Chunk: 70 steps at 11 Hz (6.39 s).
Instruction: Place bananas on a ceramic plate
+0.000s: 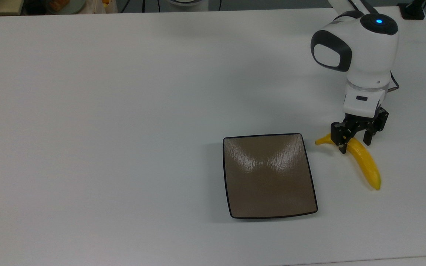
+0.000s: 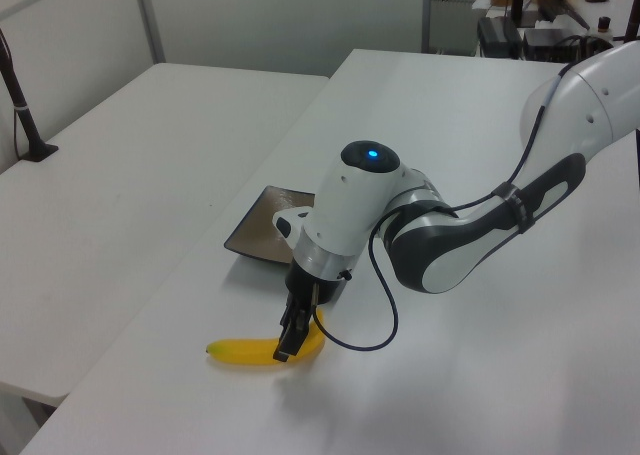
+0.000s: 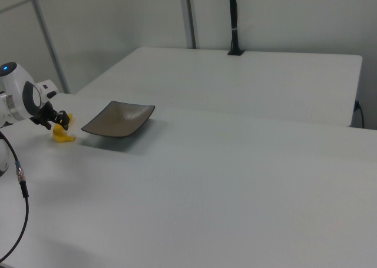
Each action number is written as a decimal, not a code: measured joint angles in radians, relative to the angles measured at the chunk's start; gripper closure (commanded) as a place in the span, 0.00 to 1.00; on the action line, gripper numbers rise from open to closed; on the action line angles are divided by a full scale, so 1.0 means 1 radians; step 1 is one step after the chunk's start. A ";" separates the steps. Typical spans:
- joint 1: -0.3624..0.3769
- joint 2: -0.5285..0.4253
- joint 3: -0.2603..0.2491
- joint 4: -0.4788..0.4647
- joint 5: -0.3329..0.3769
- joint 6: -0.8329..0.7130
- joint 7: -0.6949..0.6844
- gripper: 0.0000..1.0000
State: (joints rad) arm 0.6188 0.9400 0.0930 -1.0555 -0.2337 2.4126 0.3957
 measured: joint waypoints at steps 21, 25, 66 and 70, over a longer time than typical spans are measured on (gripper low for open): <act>-0.074 -0.363 0.042 -0.066 -0.018 -0.166 0.008 1.00; -0.191 -0.413 0.042 -0.114 0.111 -0.207 -0.220 1.00; -0.321 -0.232 0.029 -0.209 0.140 -0.026 -0.365 0.00; -0.347 -0.553 0.024 -0.294 0.140 -0.362 -0.339 0.00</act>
State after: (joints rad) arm 0.2719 0.3867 0.1167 -1.3498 -0.0933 2.0506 0.0565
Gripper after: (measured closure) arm 0.000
